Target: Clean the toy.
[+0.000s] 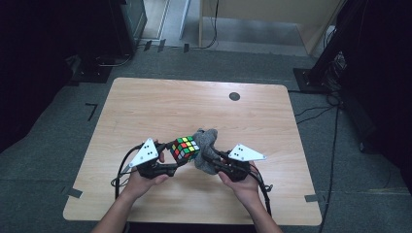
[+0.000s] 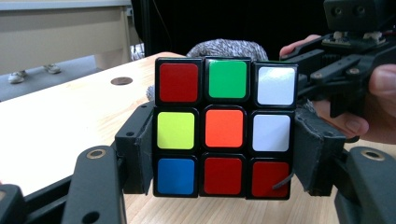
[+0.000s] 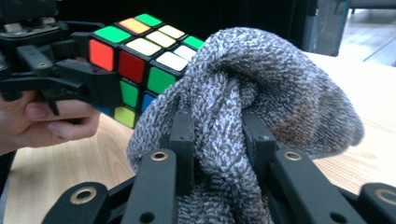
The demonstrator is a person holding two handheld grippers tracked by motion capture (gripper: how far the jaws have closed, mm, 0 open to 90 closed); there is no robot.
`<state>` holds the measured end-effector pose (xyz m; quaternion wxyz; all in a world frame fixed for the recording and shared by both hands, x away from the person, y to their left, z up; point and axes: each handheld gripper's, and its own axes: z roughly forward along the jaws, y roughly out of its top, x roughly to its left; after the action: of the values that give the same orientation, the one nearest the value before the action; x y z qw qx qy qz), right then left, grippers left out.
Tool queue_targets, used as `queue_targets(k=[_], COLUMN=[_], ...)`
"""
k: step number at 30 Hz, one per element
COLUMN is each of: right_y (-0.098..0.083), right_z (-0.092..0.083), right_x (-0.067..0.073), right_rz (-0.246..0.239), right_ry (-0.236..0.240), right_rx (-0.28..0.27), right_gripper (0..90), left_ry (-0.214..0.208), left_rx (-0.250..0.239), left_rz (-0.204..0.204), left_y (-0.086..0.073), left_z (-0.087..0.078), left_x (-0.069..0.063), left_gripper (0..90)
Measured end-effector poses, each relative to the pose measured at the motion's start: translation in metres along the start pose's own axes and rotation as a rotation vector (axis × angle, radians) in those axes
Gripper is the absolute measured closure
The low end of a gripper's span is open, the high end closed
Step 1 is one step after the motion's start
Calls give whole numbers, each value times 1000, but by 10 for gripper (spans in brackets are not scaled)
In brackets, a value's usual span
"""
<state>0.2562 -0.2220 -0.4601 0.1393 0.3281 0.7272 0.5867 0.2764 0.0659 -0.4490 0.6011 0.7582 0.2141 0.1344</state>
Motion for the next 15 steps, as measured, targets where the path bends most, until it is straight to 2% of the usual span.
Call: queue_targets(k=[7,9,12,15], right_y=[-12,-13,-9,-3], right_z=[16,18,13,5], right_x=[8,9,7,2], right_rz=[-13,-23,-28,-5], right_ry=[53,59,42,23], right_rx=[104,119,92,25], right_gripper=[716,716,716,716], left_ry=[5,9,9,7], left_rx=[-10,-15,-21,-20], left_rz=[-7,-12,-16,-16], left_y=[1,2,2,2], left_z=[-3,-4,-5,-4], left_x=[2,3,4,3], left_gripper=[345,346,345,346])
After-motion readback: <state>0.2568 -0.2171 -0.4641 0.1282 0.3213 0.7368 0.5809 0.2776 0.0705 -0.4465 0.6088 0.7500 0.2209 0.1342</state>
